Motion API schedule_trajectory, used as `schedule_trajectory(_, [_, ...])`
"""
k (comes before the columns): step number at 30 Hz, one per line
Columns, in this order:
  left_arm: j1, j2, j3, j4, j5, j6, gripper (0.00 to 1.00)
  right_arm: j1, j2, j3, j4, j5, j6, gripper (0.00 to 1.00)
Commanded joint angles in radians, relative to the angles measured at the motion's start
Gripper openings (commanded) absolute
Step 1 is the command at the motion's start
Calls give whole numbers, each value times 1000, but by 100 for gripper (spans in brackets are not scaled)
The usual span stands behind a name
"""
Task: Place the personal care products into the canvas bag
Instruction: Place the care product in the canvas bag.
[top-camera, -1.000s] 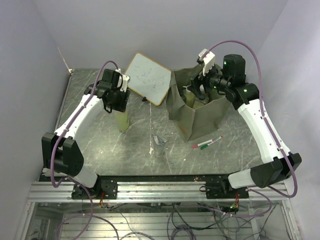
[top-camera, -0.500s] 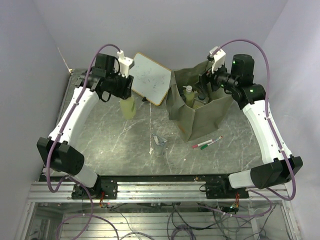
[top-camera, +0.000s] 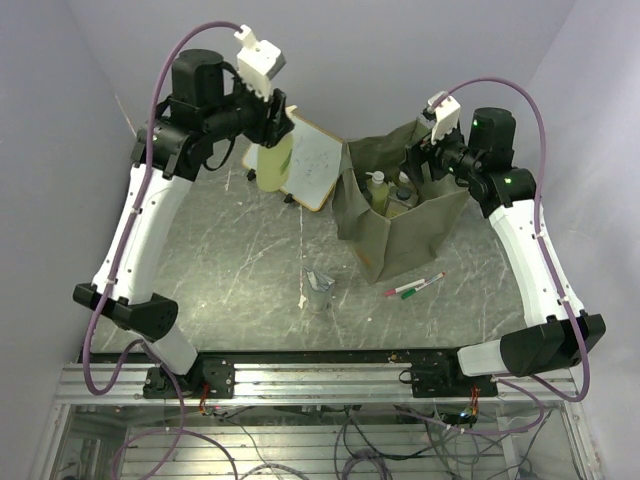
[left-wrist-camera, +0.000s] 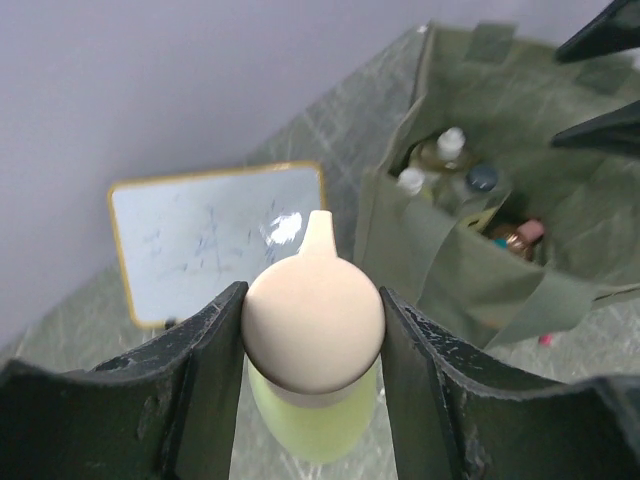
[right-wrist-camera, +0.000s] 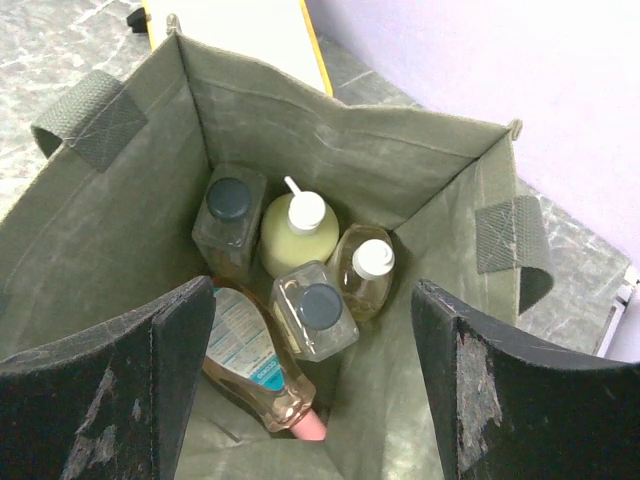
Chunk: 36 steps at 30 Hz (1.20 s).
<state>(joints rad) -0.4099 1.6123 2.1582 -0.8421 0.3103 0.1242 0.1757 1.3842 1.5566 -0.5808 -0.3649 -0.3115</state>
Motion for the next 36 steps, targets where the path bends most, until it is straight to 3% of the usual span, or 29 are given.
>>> schedule_trajectory(1, [-86,45,164,181,-23,7,7,-18,-28,-8,7,21,-7,79])
schedule_trajectory(8, [-224,132,333,246,-105,-11,7,-56,-90,-80,5,19,-8,79])
schedule_trajectory(20, [-477,303,555,350,-302,84,7,-177,-204,-180,-1,-17,3,79])
schedule_trajectory(36, [-567,477,584,532,-314,35,7,-239,-301,-273,-35,-20,71,79])
